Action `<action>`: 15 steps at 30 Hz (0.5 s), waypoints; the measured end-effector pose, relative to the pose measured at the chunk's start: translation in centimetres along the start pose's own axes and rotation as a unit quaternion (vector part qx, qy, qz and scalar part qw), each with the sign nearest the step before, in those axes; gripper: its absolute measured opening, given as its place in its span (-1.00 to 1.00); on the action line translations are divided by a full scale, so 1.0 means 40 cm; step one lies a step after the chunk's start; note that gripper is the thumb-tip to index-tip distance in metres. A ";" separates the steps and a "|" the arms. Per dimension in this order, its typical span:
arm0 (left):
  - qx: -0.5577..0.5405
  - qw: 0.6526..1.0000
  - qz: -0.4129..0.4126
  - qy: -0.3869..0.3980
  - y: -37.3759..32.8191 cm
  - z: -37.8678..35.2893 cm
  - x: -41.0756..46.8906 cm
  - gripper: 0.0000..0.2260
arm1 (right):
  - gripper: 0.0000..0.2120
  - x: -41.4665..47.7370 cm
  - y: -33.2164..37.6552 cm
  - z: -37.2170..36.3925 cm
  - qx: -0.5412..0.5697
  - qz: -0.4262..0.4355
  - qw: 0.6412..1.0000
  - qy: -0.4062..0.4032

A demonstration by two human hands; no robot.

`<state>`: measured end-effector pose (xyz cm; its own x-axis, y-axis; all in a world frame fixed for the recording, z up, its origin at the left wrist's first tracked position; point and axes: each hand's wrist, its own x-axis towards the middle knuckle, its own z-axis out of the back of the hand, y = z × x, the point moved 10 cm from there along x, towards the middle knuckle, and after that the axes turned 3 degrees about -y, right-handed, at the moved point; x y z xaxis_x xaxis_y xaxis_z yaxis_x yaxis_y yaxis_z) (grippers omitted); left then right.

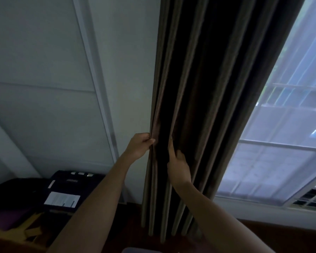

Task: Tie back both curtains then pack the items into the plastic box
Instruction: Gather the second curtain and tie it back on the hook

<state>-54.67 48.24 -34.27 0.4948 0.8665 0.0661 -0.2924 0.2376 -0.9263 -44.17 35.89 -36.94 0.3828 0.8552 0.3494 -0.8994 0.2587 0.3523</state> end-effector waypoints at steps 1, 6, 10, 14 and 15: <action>-0.027 1.000 0.010 0.010 -0.004 -0.011 -0.007 -0.79 | -0.08 -0.007 0.010 -0.003 -0.011 0.003 1.000 0.005; -0.120 0.989 0.044 0.073 -0.014 -0.070 -0.031 -0.89 | -0.11 -0.037 0.037 -0.023 -0.081 0.000 0.997 0.019; -0.134 0.987 0.052 0.069 -0.007 -0.080 -0.036 -0.84 | -0.14 -0.045 0.044 -0.039 -0.093 -0.005 0.995 0.037; -0.095 0.995 0.028 0.025 -0.001 -0.070 -0.034 -0.74 | -0.18 -0.046 0.038 -0.045 -0.105 0.000 0.993 0.049; -0.086 0.996 0.024 0.019 0.003 -0.068 -0.035 -0.72 | -0.20 -0.049 0.037 -0.052 -0.114 0.001 0.992 0.062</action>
<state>-53.17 45.87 -35.50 0.5160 0.8566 0.0088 -0.1735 0.1145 -0.9782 -46.71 35.54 -38.91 0.3640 0.9009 0.2363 -0.9302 0.3387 0.1415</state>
